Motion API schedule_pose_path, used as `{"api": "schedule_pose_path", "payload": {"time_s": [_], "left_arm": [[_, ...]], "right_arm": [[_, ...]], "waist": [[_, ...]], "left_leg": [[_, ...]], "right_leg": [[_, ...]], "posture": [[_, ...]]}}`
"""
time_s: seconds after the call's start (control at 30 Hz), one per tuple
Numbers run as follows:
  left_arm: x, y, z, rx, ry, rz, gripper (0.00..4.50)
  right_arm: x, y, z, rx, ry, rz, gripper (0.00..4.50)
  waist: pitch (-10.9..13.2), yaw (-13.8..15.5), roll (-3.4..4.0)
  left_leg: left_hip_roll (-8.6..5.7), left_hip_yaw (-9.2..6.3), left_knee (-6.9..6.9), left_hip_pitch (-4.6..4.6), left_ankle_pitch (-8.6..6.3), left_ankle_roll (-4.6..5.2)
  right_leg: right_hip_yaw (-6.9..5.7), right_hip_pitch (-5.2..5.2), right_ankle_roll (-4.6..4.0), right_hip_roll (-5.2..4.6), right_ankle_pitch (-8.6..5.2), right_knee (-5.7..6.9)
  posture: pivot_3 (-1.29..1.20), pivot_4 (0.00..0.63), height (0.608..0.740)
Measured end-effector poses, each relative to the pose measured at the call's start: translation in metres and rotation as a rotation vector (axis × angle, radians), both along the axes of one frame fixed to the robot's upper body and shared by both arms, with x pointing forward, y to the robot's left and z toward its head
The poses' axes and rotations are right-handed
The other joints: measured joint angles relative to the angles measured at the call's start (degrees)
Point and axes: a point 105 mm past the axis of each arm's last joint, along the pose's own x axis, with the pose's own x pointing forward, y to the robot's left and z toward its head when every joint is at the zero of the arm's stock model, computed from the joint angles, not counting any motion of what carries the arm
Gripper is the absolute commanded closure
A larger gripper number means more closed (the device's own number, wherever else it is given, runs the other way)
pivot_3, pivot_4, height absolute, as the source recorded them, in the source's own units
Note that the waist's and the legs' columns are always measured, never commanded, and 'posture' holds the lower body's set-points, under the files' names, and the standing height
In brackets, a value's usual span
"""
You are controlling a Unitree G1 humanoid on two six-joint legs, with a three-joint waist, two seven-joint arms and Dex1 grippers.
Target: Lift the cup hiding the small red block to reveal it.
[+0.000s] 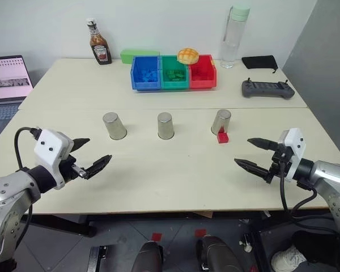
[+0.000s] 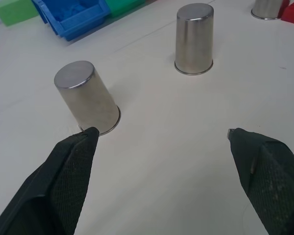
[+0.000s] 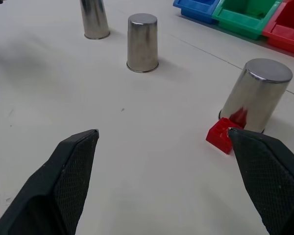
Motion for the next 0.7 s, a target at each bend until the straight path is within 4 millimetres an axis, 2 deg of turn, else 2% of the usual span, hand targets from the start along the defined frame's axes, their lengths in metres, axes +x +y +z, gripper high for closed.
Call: {"api": "schedule_pose_path", "payload": {"time_s": [0.7], "left_arm": [[-0.001, -0.0035, 0.002, -0.008, -0.007, -0.035, 0.0]], "right_arm": [[-0.0011, -0.0019, -0.003, 0.004, 0.011, 0.025, 0.02]], "waist": [[0.0, 0.0, 0.0]], "left_leg": [[0.0, 0.0, 0.0, 0.0, 0.0, 0.0]], "right_leg": [[0.0, 0.0, 0.0, 0.0, 0.0, 0.0]], "posture": [[0.0, 0.15, 0.74]]}}
